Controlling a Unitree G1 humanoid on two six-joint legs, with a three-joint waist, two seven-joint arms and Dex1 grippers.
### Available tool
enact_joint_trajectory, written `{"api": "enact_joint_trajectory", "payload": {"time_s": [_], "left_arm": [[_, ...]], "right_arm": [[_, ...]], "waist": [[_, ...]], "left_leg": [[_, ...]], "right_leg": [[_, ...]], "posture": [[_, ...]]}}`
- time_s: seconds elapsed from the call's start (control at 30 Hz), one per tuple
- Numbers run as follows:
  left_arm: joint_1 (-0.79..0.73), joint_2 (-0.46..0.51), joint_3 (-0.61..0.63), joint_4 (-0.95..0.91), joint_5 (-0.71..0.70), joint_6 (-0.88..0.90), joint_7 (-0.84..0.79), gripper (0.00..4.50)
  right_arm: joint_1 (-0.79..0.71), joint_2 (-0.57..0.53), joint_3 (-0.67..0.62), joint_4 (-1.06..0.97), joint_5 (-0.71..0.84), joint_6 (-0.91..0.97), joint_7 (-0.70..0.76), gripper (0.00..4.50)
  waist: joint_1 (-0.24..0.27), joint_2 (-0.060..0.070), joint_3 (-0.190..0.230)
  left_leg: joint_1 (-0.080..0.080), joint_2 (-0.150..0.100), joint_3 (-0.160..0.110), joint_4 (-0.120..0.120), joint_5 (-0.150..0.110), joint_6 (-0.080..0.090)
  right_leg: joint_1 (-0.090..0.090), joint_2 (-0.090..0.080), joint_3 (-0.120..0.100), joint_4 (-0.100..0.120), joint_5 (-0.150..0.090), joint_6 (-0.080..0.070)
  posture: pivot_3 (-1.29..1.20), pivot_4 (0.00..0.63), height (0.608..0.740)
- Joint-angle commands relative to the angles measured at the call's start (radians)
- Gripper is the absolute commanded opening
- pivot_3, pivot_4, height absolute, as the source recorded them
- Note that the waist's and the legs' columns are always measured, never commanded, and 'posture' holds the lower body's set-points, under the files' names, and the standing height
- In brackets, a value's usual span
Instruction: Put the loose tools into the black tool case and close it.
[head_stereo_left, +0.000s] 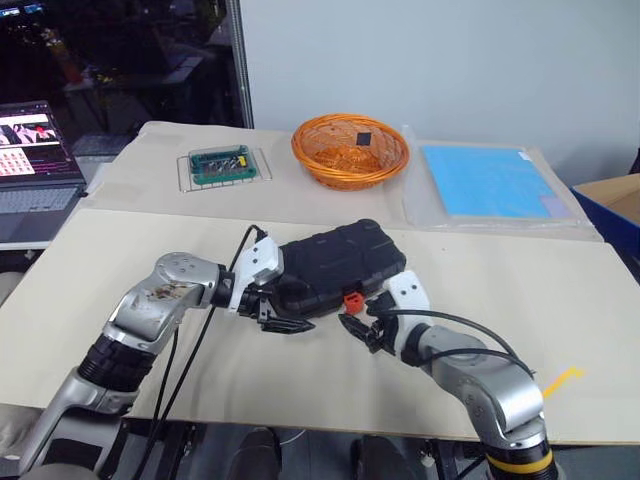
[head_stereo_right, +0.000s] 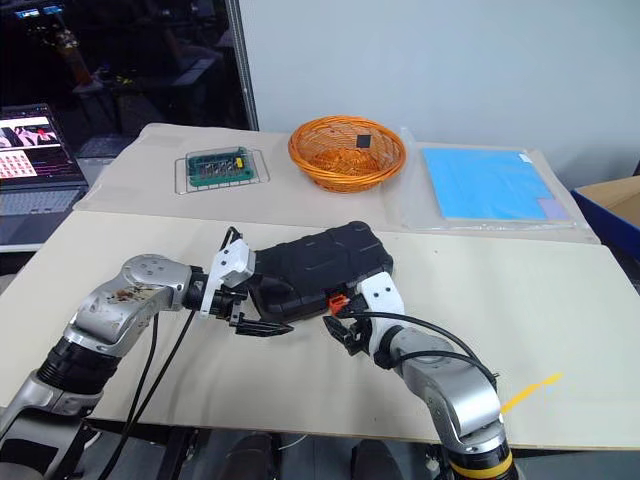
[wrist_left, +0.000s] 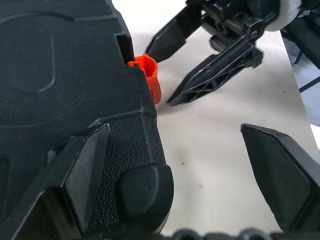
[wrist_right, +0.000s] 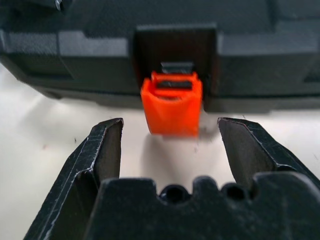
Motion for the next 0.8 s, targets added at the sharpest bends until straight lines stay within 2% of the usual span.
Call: {"api": "enact_joint_trajectory", "payload": {"time_s": [0.03, 0.1, 0.23, 0.27, 0.4, 0.43, 0.8], "left_arm": [[0.026, 0.019, -0.021, -0.006, 0.015, 0.033, -0.010, 4.50], [0.030, 0.023, -0.017, -0.016, 0.013, 0.040, -0.007, 4.50], [0.044, 0.035, -0.006, -0.002, 0.018, 0.020, -0.019, 4.50], [0.048, 0.036, -0.005, 0.004, 0.022, 0.012, -0.022, 4.50], [0.064, 0.039, -0.002, 0.047, 0.038, -0.036, -0.038, 4.50], [0.067, 0.039, -0.002, 0.058, 0.042, -0.049, -0.042, 4.50], [0.079, 0.027, -0.023, 0.101, 0.074, -0.106, -0.045, 4.50]], "right_arm": [[-0.015, 0.023, 0.002, -0.001, -0.013, -0.043, -0.022, 3.51], [-0.015, 0.038, 0.001, 0.004, -0.017, -0.045, -0.030, 3.51], [-0.004, 0.047, 0.008, -0.006, -0.020, -0.039, -0.039, 2.57], [-0.003, 0.048, 0.011, -0.008, -0.021, -0.039, -0.039, 2.57], [-0.002, 0.041, 0.027, -0.013, -0.030, -0.038, -0.045, 1.31], [-0.002, 0.042, 0.028, -0.019, -0.030, -0.036, -0.048, 1.17], [-0.090, -0.034, 0.080, -0.091, -0.076, 0.013, -0.057, 1.17]], "waist": [[0.000, 0.000, 0.000], [0.000, 0.000, 0.000], [-0.002, 0.000, 0.000], [-0.002, 0.000, 0.000], [-0.004, 0.000, 0.000], [-0.003, 0.000, 0.000], [-0.002, 0.000, 0.000]], "left_leg": [[0.000, 0.000, 0.000, 0.000, 0.000, 0.000], [0.000, 0.000, 0.000, 0.000, 0.000, 0.000], [0.000, 0.000, 0.000, -0.001, 0.000, 0.000], [0.000, 0.000, 0.000, -0.001, 0.000, 0.000], [0.000, 0.000, 0.000, -0.001, 0.000, 0.000], [0.000, 0.000, 0.000, -0.001, 0.000, 0.000], [0.000, 0.001, 0.001, -0.001, 0.000, 0.000]], "right_leg": [[0.000, 0.000, 0.000, 0.000, 0.000, 0.000], [0.000, 0.000, 0.000, 0.000, 0.000, 0.000], [0.000, 0.000, 0.000, 0.000, 0.000, 0.000], [-0.001, 0.000, 0.000, 0.000, 0.000, 0.000], [-0.001, 0.000, 0.000, 0.000, -0.001, -0.001], [-0.001, 0.000, 0.000, 0.000, -0.001, -0.001], [-0.002, 0.000, 0.000, 0.000, -0.001, -0.002]], "posture": [[0.00, 0.150, 0.740], [0.00, 0.150, 0.740], [0.00, 0.150, 0.740], [0.00, 0.150, 0.740], [0.00, 0.150, 0.740], [0.00, 0.150, 0.740], [0.00, 0.150, 0.740]]}}
